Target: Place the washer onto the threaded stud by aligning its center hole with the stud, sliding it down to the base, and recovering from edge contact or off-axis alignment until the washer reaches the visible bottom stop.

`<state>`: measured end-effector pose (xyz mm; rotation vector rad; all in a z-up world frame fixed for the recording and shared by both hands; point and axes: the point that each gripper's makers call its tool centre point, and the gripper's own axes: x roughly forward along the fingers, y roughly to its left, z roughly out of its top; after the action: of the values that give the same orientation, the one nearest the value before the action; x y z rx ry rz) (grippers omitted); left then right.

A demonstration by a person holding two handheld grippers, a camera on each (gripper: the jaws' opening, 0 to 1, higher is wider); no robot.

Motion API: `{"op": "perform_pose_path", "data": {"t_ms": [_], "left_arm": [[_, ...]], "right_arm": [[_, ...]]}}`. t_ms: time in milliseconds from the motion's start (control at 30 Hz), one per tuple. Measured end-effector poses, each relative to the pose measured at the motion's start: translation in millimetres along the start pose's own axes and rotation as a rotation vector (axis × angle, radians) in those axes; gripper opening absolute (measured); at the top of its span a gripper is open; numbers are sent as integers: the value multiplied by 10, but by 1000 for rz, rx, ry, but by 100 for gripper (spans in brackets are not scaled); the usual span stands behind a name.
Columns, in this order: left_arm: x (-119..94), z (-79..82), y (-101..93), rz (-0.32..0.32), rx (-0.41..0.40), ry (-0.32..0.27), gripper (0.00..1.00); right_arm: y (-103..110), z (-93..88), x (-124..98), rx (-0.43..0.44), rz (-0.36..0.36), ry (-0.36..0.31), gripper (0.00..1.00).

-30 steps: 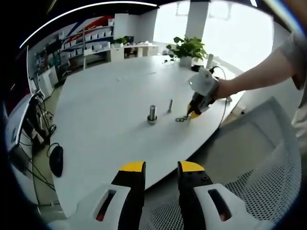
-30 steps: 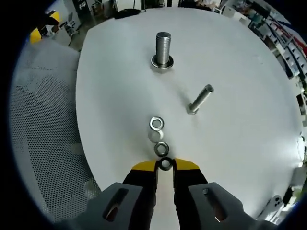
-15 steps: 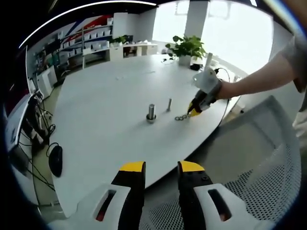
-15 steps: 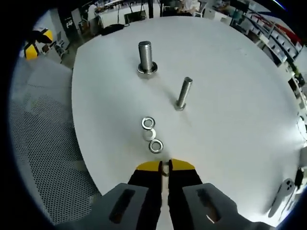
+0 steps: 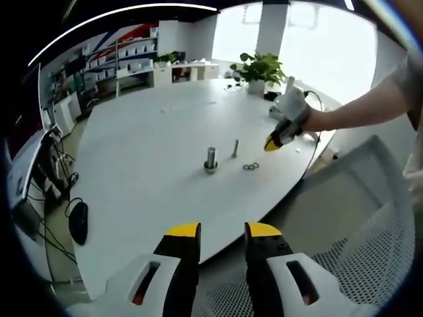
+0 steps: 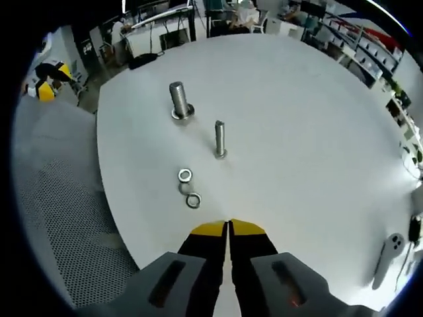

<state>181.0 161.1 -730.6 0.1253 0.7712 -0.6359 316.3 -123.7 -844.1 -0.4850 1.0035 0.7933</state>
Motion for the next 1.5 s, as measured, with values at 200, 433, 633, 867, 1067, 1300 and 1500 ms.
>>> {"op": "perform_pose_path", "data": {"t_ms": [200,433,633,867,1067,1300,1500], "left_arm": [[5,-7,-41,-16,9,4,24],[5,-6,-44,-18,8,6,24],[-1,10,-28,-8,2,-7,24],[-18,41,-11,1,-3,-25,25],[-37,76,-32,1,-2,-42,25],[-48,88,-38,-1,-3,-51,25],[-43,72,-17,0,-4,-46,25]], "right_arm": [[-133,-148,-136,41,-31,0,11],[-264,-334,-344,67,-65,-12,15],[-421,-616,-476,145,-97,7,19],[-554,-914,-635,181,-142,49,22],[-618,-1249,-711,192,-161,138,23],[-639,-1432,-663,178,-161,196,23],[-610,-1624,-606,190,-149,254,23]]}}
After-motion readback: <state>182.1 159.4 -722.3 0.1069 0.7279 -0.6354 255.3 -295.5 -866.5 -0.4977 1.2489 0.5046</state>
